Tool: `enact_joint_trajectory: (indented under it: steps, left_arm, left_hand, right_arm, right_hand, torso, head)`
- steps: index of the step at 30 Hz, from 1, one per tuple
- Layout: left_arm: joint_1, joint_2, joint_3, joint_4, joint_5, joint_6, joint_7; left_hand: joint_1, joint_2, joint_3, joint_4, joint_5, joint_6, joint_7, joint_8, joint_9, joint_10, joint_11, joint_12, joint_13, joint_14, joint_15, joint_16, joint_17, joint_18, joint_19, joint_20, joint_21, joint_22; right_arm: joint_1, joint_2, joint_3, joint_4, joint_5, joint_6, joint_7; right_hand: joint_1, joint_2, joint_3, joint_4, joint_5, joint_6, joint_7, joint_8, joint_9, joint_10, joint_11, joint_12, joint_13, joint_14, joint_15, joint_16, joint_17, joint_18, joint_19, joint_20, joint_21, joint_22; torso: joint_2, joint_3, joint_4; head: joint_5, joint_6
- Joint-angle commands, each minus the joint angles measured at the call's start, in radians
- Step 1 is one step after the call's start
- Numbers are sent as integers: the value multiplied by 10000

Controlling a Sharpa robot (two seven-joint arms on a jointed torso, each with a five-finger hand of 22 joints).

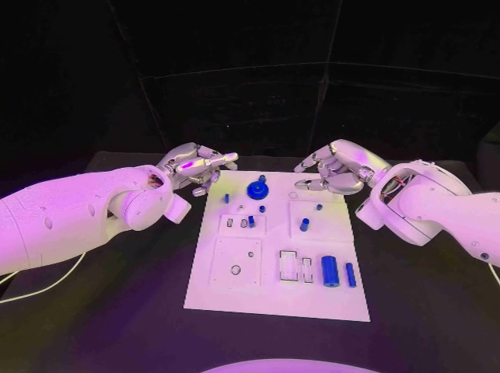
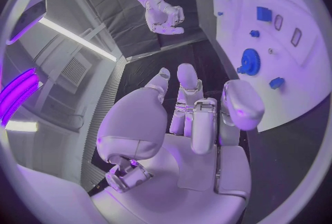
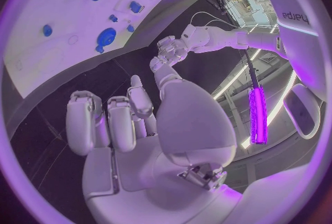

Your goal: Assemble the parts on the task board

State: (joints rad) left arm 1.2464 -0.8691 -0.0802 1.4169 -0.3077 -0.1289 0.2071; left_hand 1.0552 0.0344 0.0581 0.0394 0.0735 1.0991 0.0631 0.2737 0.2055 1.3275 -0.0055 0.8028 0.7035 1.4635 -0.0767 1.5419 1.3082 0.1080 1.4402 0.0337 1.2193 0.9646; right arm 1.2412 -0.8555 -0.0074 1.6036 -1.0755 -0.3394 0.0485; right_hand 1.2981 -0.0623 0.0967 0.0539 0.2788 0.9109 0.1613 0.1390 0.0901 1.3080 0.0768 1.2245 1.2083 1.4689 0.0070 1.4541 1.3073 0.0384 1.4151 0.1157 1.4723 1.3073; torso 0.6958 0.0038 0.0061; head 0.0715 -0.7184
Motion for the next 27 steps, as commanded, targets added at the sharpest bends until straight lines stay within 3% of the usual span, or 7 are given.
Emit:
enact_joint_trajectory:
  steps: [1, 3, 7, 14, 27]
  left_arm:
    - [94, 144, -2, 43, -2357, 1108, -3077]
    - [150, 282, -4, 37, -3020, 1414, -3908]
    - [269, 579, -65, -30, -3985, 1740, -4916]
    - [538, 1224, -264, -258, -5171, 1915, -6236]
    - [646, 2028, -408, -665, -5755, 2037, -6836]
  left_hand:
    - [-229, 64, -452, 469, -54, -214, 27, 590, 392, -148, -39, 1621, 1563, 1015, -18, 152, 2385, -116, -76, -48, 332, 429]
    - [-525, 147, -830, 937, -116, -345, -11, 973, 655, -138, -66, 2181, 2089, 1038, -38, 208, 2482, -134, -82, -47, 463, 601]
    - [-651, 152, -1405, 1508, -237, -518, -100, 1607, 1105, -77, -144, 2838, 2713, 1073, -95, 289, 2626, -253, 107, -110, 999, 1422]
    - [-362, 154, -1973, 1965, -266, -913, -160, 2320, 1706, -40, -193, 3280, 3145, 1073, -136, 289, 2626, -306, 132, -168, 1249, 1800]
    - [151, 292, -2505, 2339, -259, -1462, -154, 3029, 2330, -55, -198, 3574, 3379, 1073, -124, 289, 2626, -355, 155, -162, 1492, 2180]
  right_arm:
    - [69, -122, 5, -188, 984, 69, 309]
    - [91, -192, 5, -318, 1039, 29, 275]
    - [110, -258, 5, -459, 1082, -11, 181]
    - [122, -246, 4, -638, 1072, -6, -58]
    - [125, -187, 3, -774, 943, 41, -399]
  right_hand:
    - [60, 8, -22, -65, 30, 52, 0, 62, 12, 16, -25, 31, 8, 519, -61, -47, 365, 122, -34, -16, -47, 515]
    - [62, 17, -30, -63, 44, 65, -3, 74, 14, 17, -28, 30, 6, 517, -64, -52, 356, 122, -34, -20, -49, 514]
    - [32, 33, -68, -35, 47, 79, -8, 95, 16, 0, -32, 3, -25, 512, -71, -70, 329, 126, -45, -29, -59, 497]
    - [15, 37, -91, -20, 49, 77, -9, 100, 14, -31, -34, -39, -69, 502, -74, -98, 280, 138, -85, -33, -86, 443]
    - [-20, 124, -151, 51, 67, 29, -8, 106, 0, -126, -36, -161, -189, 451, -81, -226, 74, 187, -242, -45, -199, 229]
  torso:
    - [-112, 41, 5]
    - [-142, 48, 17]
    - [-186, 55, 68]
    - [-251, 98, 61]
    - [-247, 110, 71]
  head:
    - [-67, -25]
    - [-71, -46]
    - [-124, -65]
    - [-130, -135]
    - [-60, -199]
